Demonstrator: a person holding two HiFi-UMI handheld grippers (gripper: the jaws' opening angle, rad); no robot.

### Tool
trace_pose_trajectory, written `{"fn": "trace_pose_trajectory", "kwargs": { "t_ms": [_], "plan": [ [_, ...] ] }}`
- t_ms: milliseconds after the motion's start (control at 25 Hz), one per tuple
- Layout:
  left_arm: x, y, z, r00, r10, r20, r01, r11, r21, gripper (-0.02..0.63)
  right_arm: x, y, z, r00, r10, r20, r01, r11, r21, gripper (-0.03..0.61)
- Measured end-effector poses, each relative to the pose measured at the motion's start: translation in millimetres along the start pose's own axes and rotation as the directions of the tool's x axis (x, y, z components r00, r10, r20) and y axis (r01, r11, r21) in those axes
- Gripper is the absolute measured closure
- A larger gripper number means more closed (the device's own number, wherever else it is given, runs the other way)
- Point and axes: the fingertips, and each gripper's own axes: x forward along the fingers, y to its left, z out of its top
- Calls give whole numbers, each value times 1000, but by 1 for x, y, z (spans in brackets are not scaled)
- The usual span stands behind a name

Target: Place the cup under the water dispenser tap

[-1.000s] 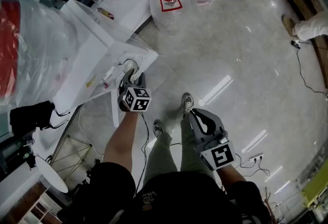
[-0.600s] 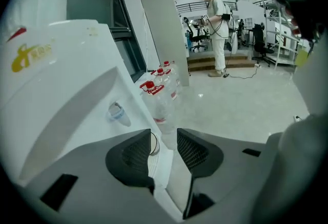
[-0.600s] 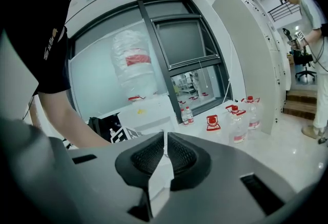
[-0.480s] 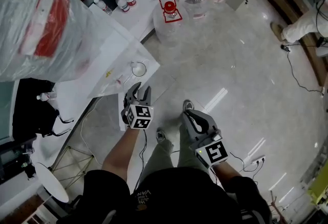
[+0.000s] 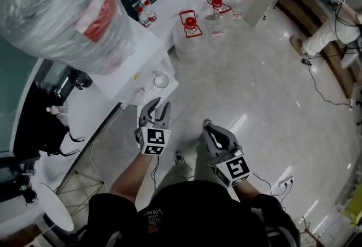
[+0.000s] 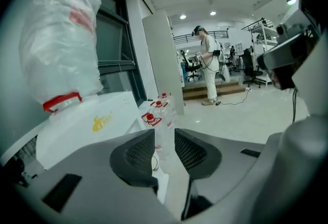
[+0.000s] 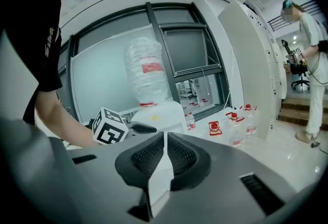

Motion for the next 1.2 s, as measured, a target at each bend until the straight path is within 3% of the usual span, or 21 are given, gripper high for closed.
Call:
{"fn": "trace_pose_trajectory", "kwargs": {
  "t_ms": [400,680,960,1200],
  "plan": [
    [-117,-15,52,983,-69,168,70,998,3,550,-49,63,29,995,-72,75,72,997,2,532],
    [-189,-32,74,964,-77,253,75,997,18,583,-93,102,41,984,-107,139,109,994,-9,532],
    [-246,-43,72,953,-68,296,72,997,-3,594,-123,119,48,972,-149,179,155,988,-23,532],
    [-289,-50,68,947,-50,317,58,998,-15,594,-137,141,46,976,-130,178,138,990,-36,532]
  ]
}}
